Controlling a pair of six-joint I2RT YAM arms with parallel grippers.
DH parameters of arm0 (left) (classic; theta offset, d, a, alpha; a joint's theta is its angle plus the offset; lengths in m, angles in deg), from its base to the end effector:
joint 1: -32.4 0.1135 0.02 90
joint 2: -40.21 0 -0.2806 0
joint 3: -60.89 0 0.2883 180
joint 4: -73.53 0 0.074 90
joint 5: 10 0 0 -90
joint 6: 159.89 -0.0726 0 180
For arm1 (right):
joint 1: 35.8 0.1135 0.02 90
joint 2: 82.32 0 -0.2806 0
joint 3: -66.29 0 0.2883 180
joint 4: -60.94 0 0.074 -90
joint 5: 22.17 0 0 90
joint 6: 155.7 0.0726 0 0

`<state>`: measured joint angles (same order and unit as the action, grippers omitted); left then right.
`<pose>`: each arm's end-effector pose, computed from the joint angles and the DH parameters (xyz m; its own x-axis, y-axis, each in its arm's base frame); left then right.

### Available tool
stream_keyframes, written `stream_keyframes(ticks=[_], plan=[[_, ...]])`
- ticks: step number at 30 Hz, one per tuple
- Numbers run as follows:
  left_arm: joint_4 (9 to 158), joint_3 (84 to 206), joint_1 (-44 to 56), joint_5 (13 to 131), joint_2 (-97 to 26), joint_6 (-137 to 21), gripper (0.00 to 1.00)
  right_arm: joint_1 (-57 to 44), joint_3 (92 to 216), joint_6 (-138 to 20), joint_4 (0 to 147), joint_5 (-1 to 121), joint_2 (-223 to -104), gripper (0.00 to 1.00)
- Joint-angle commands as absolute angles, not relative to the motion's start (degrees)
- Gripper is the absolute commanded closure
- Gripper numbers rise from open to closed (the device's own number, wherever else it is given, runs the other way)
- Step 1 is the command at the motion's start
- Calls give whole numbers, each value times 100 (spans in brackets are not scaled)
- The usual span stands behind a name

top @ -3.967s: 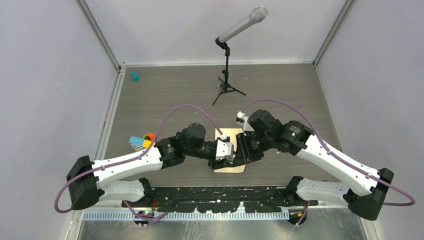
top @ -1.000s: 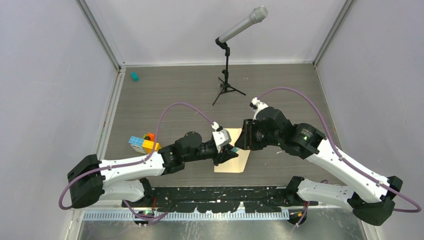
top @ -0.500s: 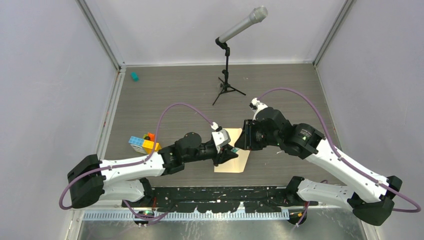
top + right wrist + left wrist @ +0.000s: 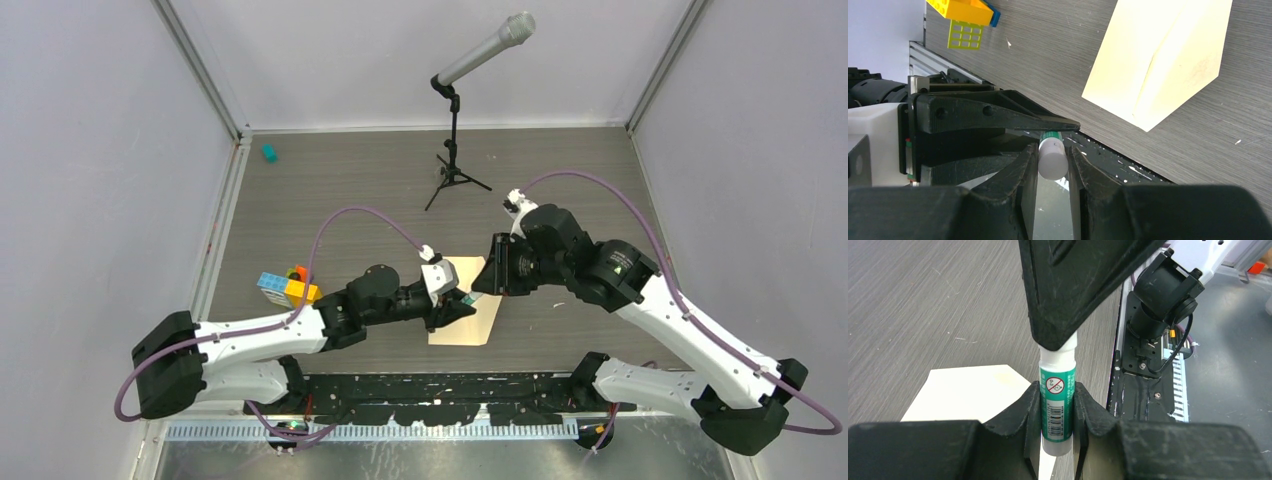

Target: Place the letter into the envelope and seal it

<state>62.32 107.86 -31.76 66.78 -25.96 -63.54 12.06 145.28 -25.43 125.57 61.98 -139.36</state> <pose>0.1255 -0.2972 0.2553 -0.1680 0.0999 -0.9807 0.9622 0.2330 -0.1411 0.1570 0.1846 0.3576 -0.8563 0.0120 -0.5163 -0.3072 0.7918 0.5279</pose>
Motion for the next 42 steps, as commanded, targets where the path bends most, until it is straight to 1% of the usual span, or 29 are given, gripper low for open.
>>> stream_keyframes(ticks=[1, 9, 14, 17, 19, 25, 28, 33, 35, 38, 42], plan=[[6320, 10752, -3178, 6561, -2411, -6501, 100, 1103, 14936, -2706, 12574, 5822, -13874, 99], [6415, 10568, -3103, 6633, -2195, -6259, 100, 832, 15238, -2965, 12950, 6165, -14046, 99], [6364, 10384, -2690, 6445, -1776, -5611, 100, 366, 15110, -2978, 12893, 6571, -14528, 99], [6381, 10359, -2404, 6376, -1517, -5082, 100, 199, 15057, -2995, 12660, 7327, -15073, 99], [6504, 10432, -2283, 6339, -1310, -4866, 100, 10, 14990, -3002, 12327, 7621, -15491, 98], [7538, 10812, -2157, 6293, -569, -4597, 100, -720, 15028, -2914, 11203, 8110, -17139, 99], [7736, 10788, -2156, 6247, -108, -4410, 100, -979, 15235, -2921, 10843, 8329, -17814, 100], [8139, 10747, -2157, 6530, 599, -4410, 100, -1222, 15429, -2961, 10518, 8852, -18567, 99], [8241, 10764, -2157, 6651, 794, -4439, 100, -1266, 15460, -2990, 10457, 8924, -18737, 97], [8334, 10821, -2157, 6726, 874, -4449, 100, -1295, 15369, -2992, 10250, 8926, -18846, 91], [8505, 10976, -2157, 6873, 743, -4458, 100, -1316, 15322, -2980, 10169, 8934, -19023, 90]])
